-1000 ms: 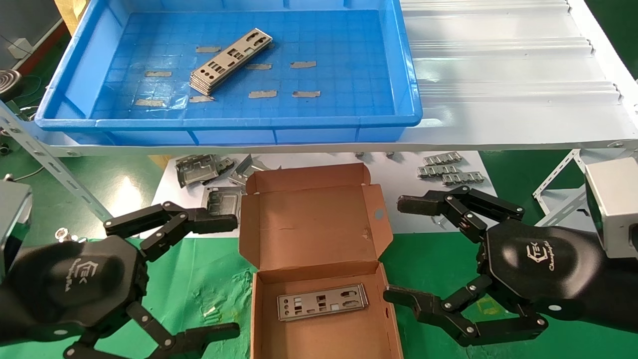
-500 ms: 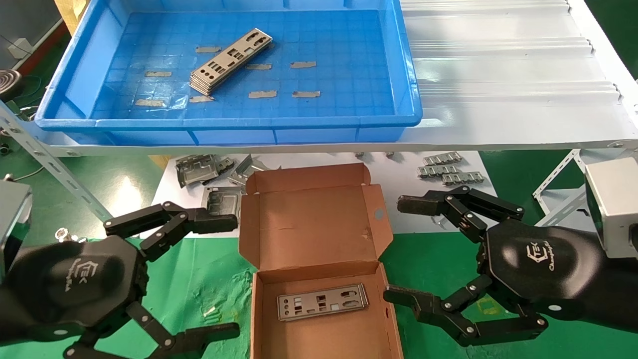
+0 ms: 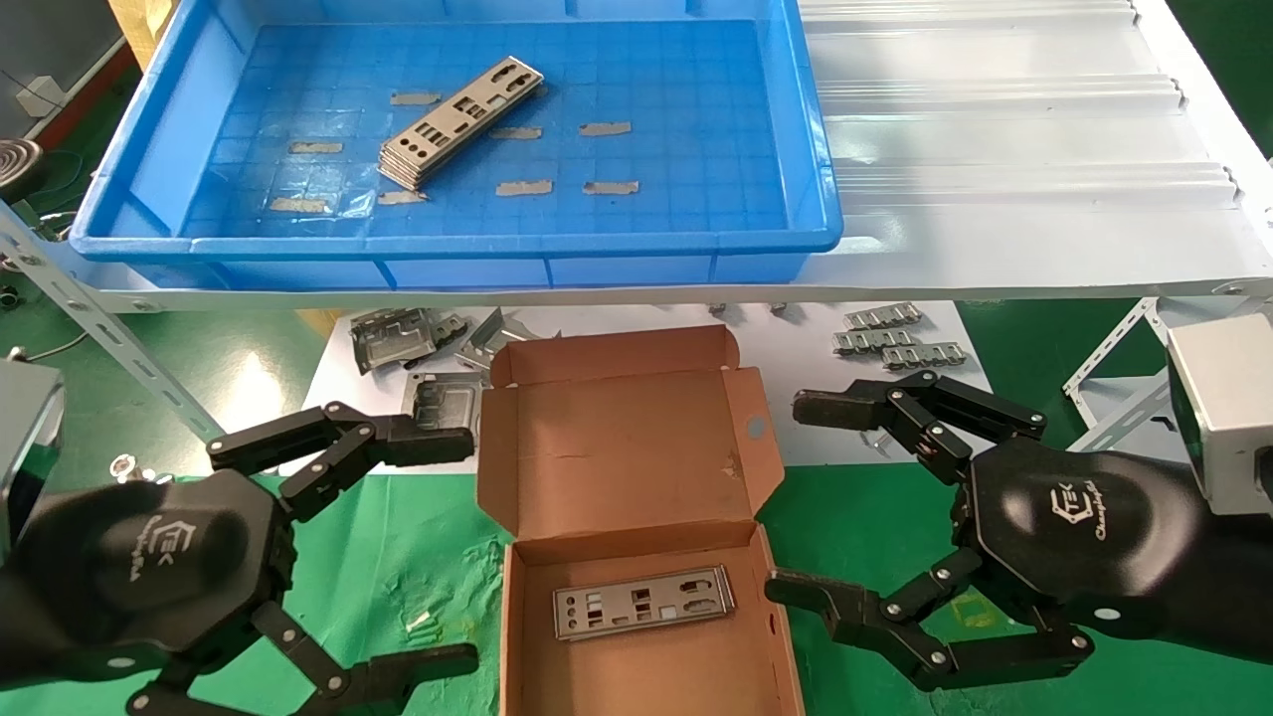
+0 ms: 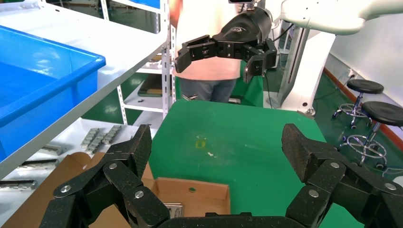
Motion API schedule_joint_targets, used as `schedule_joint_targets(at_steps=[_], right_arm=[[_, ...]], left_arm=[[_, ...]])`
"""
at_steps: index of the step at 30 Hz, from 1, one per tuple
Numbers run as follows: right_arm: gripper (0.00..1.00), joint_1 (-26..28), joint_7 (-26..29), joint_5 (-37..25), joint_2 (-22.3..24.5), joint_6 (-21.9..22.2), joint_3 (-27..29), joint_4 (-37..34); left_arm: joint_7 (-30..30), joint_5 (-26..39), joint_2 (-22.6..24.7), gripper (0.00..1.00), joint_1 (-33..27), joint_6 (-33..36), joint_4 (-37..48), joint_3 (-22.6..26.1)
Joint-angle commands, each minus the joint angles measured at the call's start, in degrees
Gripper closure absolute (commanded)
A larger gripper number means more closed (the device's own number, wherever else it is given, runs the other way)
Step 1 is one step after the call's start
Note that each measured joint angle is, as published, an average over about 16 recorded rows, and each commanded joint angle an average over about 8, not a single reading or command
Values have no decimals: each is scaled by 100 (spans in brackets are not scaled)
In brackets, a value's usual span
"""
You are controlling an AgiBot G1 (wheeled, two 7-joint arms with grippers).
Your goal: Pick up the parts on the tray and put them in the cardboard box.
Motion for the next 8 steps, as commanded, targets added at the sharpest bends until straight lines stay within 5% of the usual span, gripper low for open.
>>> schedule_joint_targets(at_steps=[1,8], right_arm=[[0,0,0,0,0,0,0,0],[0,0,0,0,0,0,0,0]], left_arm=[[0,0,0,0,0,0,0,0],[0,0,0,0,0,0,0,0]])
